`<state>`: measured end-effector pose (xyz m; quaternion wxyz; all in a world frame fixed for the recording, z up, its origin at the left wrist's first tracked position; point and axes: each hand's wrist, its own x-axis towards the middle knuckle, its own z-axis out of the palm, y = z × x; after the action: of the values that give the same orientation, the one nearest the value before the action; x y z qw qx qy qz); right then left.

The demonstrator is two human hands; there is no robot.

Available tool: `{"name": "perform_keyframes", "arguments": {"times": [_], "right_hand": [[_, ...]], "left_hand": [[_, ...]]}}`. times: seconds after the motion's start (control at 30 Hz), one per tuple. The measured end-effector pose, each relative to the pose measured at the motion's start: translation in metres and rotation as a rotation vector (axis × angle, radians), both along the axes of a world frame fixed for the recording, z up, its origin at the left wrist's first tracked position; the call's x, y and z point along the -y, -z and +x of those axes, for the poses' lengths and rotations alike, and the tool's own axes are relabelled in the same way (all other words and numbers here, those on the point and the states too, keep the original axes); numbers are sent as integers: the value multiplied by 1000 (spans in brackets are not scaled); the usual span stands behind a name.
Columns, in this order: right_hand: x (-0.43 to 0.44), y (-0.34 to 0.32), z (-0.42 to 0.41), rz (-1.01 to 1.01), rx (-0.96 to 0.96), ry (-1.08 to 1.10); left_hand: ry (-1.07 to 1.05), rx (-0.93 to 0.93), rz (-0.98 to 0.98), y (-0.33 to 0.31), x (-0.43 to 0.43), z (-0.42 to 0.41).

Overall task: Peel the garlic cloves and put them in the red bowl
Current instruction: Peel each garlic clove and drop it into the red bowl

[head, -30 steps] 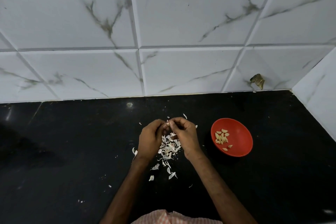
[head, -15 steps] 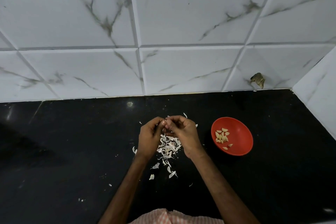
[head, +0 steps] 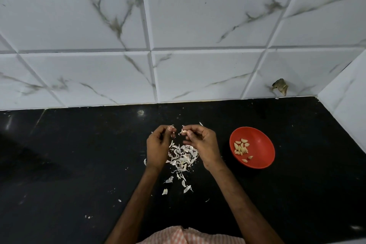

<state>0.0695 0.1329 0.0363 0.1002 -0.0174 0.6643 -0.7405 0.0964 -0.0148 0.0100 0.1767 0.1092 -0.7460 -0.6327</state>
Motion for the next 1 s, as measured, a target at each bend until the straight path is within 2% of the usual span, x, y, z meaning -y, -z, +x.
{"name": "perform_keyframes", "arguments": {"times": [0.07,0.17,0.3,0.4,0.5,0.53,0.63,0.7,1.0], "right_hand": [[-1,0,-1,-16,5,8],[-1,1,-1,-40,5,21],[1,3,-1,-54,-14,40],[1,4,0,-73,-17,48],[2,5,0,-69,-26,35],[2,5,1,-63,-34,34],[3,5,0,-57,-61,38],[4,6,-1,-81,-72,48],[8,9,3,-46,-103,81]], "left_hand": [[-24,81,-146,11,7,-4],[52,260,-455,19,13,-3],[56,458,-998,21,16,-1],[92,521,-1084,24,15,-1],[134,400,-975,24,15,-1],[125,338,-859,24,16,-2],[125,88,-306,7,5,1],[139,-18,-80,-7,-5,5],[69,-110,103,-14,-12,7]]}}
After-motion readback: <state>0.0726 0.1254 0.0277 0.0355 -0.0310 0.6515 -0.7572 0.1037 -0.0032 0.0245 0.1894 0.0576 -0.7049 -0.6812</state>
